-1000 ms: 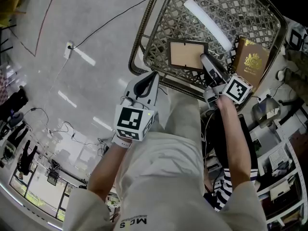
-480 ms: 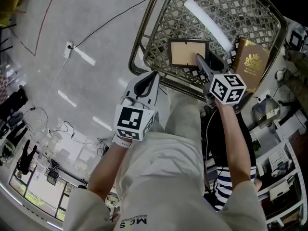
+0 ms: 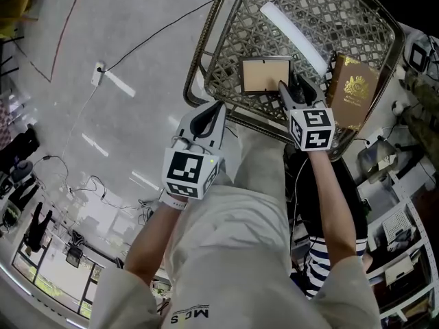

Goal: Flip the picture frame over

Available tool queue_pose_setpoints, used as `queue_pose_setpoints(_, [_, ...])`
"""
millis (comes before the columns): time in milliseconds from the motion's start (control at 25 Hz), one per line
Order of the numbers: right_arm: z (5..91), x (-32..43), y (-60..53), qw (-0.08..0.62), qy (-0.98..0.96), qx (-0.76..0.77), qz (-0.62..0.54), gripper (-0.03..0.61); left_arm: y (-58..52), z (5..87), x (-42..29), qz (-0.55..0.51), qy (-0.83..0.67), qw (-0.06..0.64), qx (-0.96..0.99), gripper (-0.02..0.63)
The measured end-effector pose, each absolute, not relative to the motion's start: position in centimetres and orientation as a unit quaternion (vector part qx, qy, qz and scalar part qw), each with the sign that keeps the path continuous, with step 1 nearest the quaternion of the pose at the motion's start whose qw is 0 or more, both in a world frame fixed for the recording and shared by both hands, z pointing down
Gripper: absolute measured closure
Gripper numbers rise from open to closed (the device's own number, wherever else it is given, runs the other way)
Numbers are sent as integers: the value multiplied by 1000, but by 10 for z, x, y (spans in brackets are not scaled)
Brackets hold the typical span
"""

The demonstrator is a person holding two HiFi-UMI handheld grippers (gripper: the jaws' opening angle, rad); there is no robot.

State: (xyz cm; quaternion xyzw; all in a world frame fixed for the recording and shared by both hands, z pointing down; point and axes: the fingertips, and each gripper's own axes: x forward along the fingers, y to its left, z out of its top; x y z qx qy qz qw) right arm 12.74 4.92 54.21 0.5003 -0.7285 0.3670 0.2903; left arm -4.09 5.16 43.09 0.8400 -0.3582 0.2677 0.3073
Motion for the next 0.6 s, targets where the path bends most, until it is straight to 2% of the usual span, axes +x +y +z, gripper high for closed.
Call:
queue_pose_setpoints(200, [519, 125, 53, 323, -732, 500, 333, 394, 39, 401, -41, 251, -369, 284, 849, 589])
queue_pose_setpoints(600, [432, 113, 62, 305, -745, 519, 289, 424, 40, 336, -38, 217, -382, 259, 860, 589])
